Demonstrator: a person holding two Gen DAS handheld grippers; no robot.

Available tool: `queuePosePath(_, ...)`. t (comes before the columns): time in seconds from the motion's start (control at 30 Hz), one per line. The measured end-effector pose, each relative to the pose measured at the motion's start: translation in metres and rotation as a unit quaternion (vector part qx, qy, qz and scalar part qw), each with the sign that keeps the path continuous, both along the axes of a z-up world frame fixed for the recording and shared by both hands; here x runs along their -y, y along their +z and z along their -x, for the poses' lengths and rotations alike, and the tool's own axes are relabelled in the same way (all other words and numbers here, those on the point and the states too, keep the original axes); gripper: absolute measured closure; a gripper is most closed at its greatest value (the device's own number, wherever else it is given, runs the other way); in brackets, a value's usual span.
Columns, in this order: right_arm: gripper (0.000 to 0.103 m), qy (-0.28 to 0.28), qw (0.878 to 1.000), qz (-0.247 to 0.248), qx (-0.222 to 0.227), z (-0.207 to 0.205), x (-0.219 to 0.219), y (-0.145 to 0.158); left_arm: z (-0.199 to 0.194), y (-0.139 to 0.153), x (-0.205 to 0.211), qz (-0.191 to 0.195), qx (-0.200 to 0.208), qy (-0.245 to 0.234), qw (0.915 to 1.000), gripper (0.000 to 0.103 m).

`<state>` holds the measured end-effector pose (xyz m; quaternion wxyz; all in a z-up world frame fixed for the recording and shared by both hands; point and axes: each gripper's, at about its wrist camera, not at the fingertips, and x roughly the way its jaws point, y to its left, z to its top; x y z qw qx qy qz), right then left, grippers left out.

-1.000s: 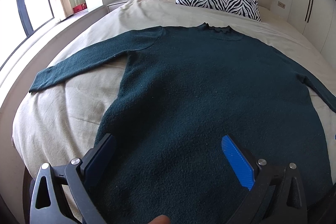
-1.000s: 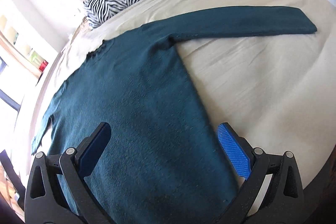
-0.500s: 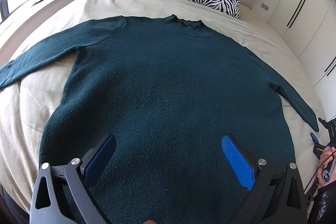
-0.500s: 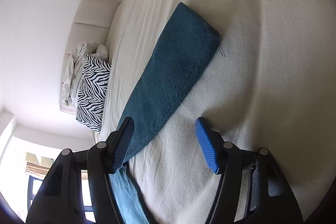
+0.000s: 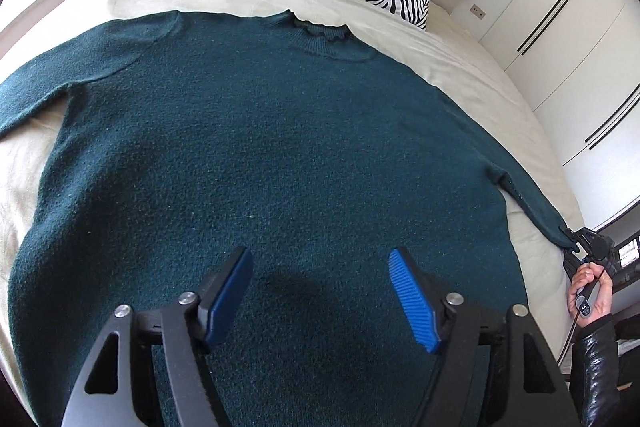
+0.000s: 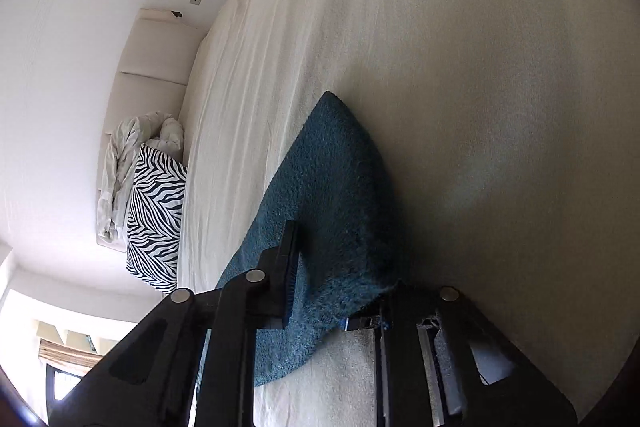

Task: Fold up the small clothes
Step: 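Grasp the sleeve cuff with the right gripper and lift it, then lay the sleeve across the sweater body with the right gripper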

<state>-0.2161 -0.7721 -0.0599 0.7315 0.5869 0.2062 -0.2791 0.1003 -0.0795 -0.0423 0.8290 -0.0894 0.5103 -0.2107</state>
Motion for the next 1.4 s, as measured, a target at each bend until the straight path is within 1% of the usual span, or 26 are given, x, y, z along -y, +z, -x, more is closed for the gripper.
queuePosePath(0.1, 0.096, 0.029, 0.997, 0.067, -0.039, -0.033, -0.01, 0.029, -0.01, -0.002, 0.004, 0.024, -0.007, -0.008, 0.9997, 0.038)
queuePosePath(0.17, 0.096, 0.068, 0.988, 0.124, -0.059, -0.064, -0.035, 0.059, -0.016, 0.0, 0.006, 0.033, -0.002, -0.009, 0.9994, 0.038)
queuePosePath(0.2, 0.096, 0.094, 0.981, 0.154, -0.067, -0.084, -0.051, 0.073, -0.021, 0.0, 0.006, 0.04, -0.002, -0.01, 0.9991, 0.038)
queuePosePath(0.27, 0.096, 0.158, 0.96, 0.217, -0.081, -0.137, -0.095, 0.105, -0.03, 0.001, 0.004, 0.062, -0.005, -0.006, 0.9981, 0.037)
queuePosePath(0.37, 0.096, 0.259, 0.916, 0.295, -0.085, -0.209, -0.173, 0.133, -0.042, 0.004, -0.003, 0.091, -0.007, 0.001, 0.9958, 0.037)
queuePosePath(0.4, 0.096, 0.29, 0.899, 0.316, -0.084, -0.229, -0.202, 0.136, -0.046, 0.005, -0.007, 0.103, -0.008, 0.003, 0.9946, 0.037)
queuePosePath(0.47, 0.096, 0.338, 0.872, 0.345, -0.082, -0.267, -0.262, 0.135, -0.052, 0.006, -0.016, 0.126, -0.013, 0.013, 0.9918, 0.037)
queuePosePath(0.53, 0.096, 0.382, 0.852, 0.348, -0.087, -0.297, -0.311, 0.119, -0.059, 0.005, -0.025, 0.151, -0.023, 0.019, 0.9882, 0.037)
queuePosePath(0.6, 0.096, 0.423, 0.839, 0.33, -0.092, -0.321, -0.352, 0.095, -0.064, 0.005, -0.031, 0.171, -0.031, 0.022, 0.9846, 0.037)
queuePosePath(0.63, 0.096, 0.441, 0.833, 0.318, -0.098, -0.337, -0.386, 0.084, -0.065, 0.005, -0.032, 0.181, -0.036, 0.02, 0.9826, 0.037)
queuePosePath(0.7, 0.094, 0.461, 0.826, 0.303, -0.115, -0.345, -0.408, 0.055, -0.068, 0.004, -0.031, 0.193, -0.043, 0.013, 0.9801, 0.033)
queuePosePath(0.77, 0.085, 0.469, 0.827, 0.288, -0.116, -0.332, -0.428, 0.033, -0.071, 0.002, -0.026, 0.199, -0.048, 0.007, 0.9787, 0.024)
queuePosePath(0.8, 0.081, 0.469, 0.83, 0.287, -0.099, -0.325, -0.429, 0.031, -0.072, 0.001, -0.023, 0.203, -0.052, 0.004, 0.9778, 0.023)
queuePosePath(0.83, 0.072, 0.464, 0.835, 0.285, -0.081, -0.301, -0.433, 0.033, -0.073, 0.0, -0.02, 0.206, -0.056, 0.001, 0.9769, 0.019)
queuePosePath(0.87, 0.062, 0.459, 0.843, 0.273, -0.067, -0.295, -0.428, 0.036, -0.075, -0.001, -0.015, 0.21, -0.059, -0.001, 0.9759, 0.016)
queuePosePath(0.9, 0.042, 0.451, 0.853, 0.257, -0.051, -0.287, -0.423, 0.04, -0.076, -0.003, -0.009, 0.212, -0.063, -0.005, 0.9752, 0.014)
queuePosePath(0.93, 0.034, 0.442, 0.862, 0.246, -0.038, -0.265, -0.422, 0.044, -0.078, -0.005, -0.003, 0.215, -0.069, -0.011, 0.9741, 0.012)
queuePosePath(0.97, 0.033, 0.434, 0.867, 0.241, -0.029, -0.246, -0.422, 0.044, -0.08, -0.009, 0.004, 0.218, -0.078, -0.015, 0.9727, 0.012)
queuePosePath(1.03, 0.033, 0.429, 0.871, 0.236, -0.028, -0.217, -0.421, 0.041, -0.086, -0.018, 0.017, 0.223, -0.097, -0.02, 0.9699, 0.012)
queuePosePath(1.13, 0.033, 0.432, 0.881, 0.192, -0.022, -0.186, -0.411, 0.025, -0.088, -0.025, 0.032, 0.221, -0.115, -0.022, 0.9682, 0.012)
queuePosePath(1.2, 0.033, 0.426, 0.891, 0.159, -0.008, -0.176, -0.398, 0.012, -0.088, -0.025, 0.043, 0.203, -0.109, -0.031, 0.9725, 0.013)
queuePosePath(1.23, 0.033, 0.42, 0.896, 0.146, 0.007, -0.168, -0.392, 0.006, -0.088, -0.025, 0.048, 0.191, -0.106, -0.032, 0.9754, 0.018)
queuePosePath(1.27, 0.033, 0.414, 0.9, 0.132, 0.02, -0.167, -0.386, 0.002, -0.09, -0.026, 0.051, 0.183, -0.105, -0.03, 0.9771, 0.029)
queuePosePath(1.3, 0.033, 0.41, 0.904, 0.121, 0.026, -0.163, -0.382, 0.001, -0.093, -0.026, 0.055, 0.175, -0.105, -0.029, 0.9786, 0.038)
queuePosePath(1.37, 0.033, 0.406, 0.906, 0.114, 0.034, -0.159, -0.378, 0.002, -0.096, -0.026, 0.059, 0.151, -0.108, -0.033, 0.982, 0.088)
queuePosePath(1.4, 0.033, 0.405, 0.906, 0.113, 0.036, -0.158, -0.377, 0.002, -0.098, -0.025, 0.061, 0.141, -0.108, -0.036, 0.9834, 0.095)
